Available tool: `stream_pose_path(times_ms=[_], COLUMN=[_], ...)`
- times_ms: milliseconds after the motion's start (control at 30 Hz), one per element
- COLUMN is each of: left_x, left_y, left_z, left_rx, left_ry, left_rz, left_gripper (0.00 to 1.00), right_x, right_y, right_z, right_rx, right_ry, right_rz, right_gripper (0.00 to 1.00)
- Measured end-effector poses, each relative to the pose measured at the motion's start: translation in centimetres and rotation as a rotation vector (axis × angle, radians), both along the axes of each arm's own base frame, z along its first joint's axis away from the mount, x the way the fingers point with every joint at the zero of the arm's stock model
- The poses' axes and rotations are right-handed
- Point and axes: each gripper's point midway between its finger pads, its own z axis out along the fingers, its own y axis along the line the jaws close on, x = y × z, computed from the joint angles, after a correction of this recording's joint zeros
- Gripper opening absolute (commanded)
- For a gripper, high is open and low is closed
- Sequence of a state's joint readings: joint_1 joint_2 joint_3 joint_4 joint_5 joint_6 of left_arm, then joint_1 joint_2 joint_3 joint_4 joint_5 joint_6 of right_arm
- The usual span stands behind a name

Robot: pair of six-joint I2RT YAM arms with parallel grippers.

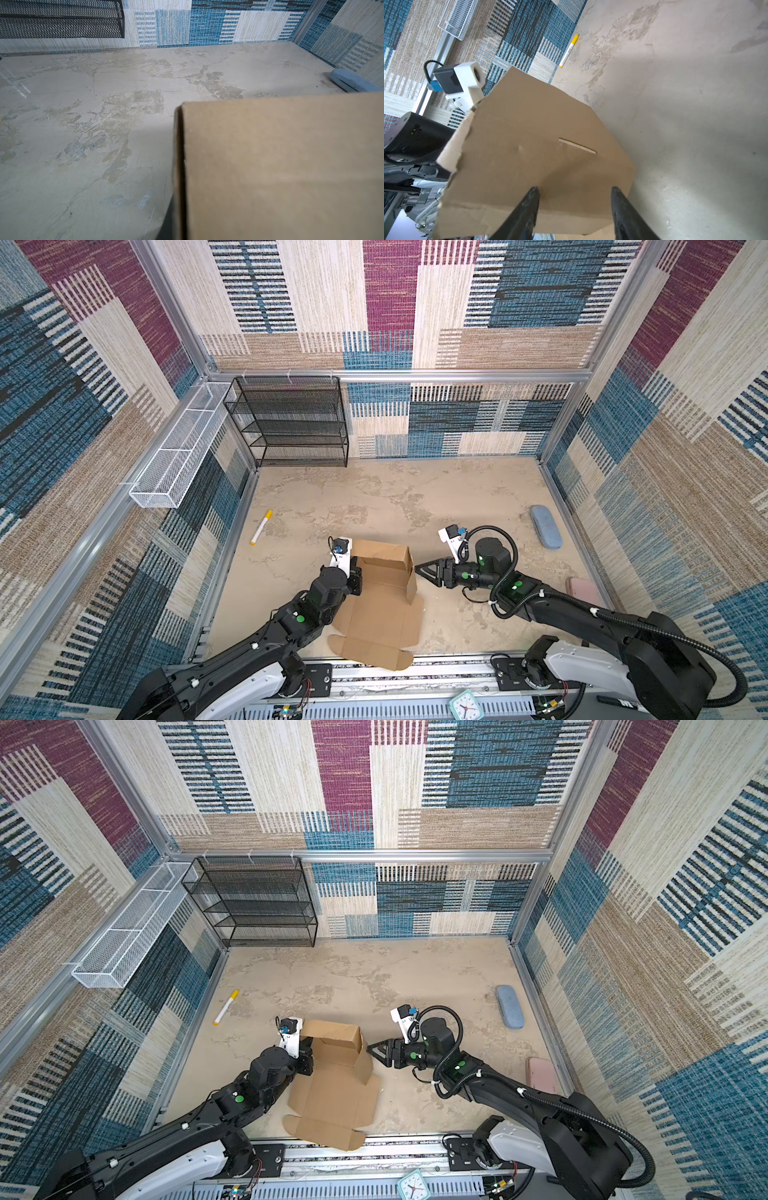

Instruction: Fold the paper box

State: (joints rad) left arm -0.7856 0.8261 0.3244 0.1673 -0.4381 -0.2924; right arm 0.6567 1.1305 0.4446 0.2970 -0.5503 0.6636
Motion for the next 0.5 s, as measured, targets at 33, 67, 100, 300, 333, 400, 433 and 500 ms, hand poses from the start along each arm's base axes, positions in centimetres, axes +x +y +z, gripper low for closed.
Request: stream_pose_path(times_ms=[33, 67, 100, 300, 333, 400, 433, 500], left_x=[0.0, 0.0, 0.0, 0.1, 0.1, 0.1, 0.1, 0.1], left_y=[0.0, 0.0, 0.0, 0.0, -0.1, -0.1, -0.1, -0.1], left_z=[0.0, 0.0, 0.0, 0.3, 0.3, 0.3, 0.3, 0.3], left_rx=[-0.002, -0.003, -0.004, -0.012, -0.019, -0.024, -0.024, -0.026], left_ry=[0.001, 0.001, 0.001, -0.002, 0.0, 0.002, 0.002, 0.003], left_rz=[0.0, 0.001, 0.001, 0.004, 0.006, 0.008, 0.008, 0.005], left_gripper=[0.0, 0.0, 0.0, 0.0, 0.0, 0.0, 0.0, 0.0], right_x=[-0.2, -0.3, -0.6, -1.7, -1.9, -2.2, -2.3, -2.4], right_y=[0.2, 0.2, 0.4, 0.3, 0.3, 0.4, 0.4, 0.4], right_z=[0.0, 0.1, 0.2, -1.1, -1.2, -1.4, -1.4, -1.3], right_rx=[-0.006, -0.009, -0.011, -0.049, -0.053, -0.064, -0.069, -0.074], right_ry=[-0.015, -0.024, -0.039, -0.068, -0.072, -0.084, -0.091, -0.111], right_rz=[0.009, 0.014, 0.025, 0.043, 0.049, 0.059, 0.062, 0.067], right_gripper=[0.58, 0.57, 0.57, 0.57, 0.57, 0.58, 0.58, 0.58])
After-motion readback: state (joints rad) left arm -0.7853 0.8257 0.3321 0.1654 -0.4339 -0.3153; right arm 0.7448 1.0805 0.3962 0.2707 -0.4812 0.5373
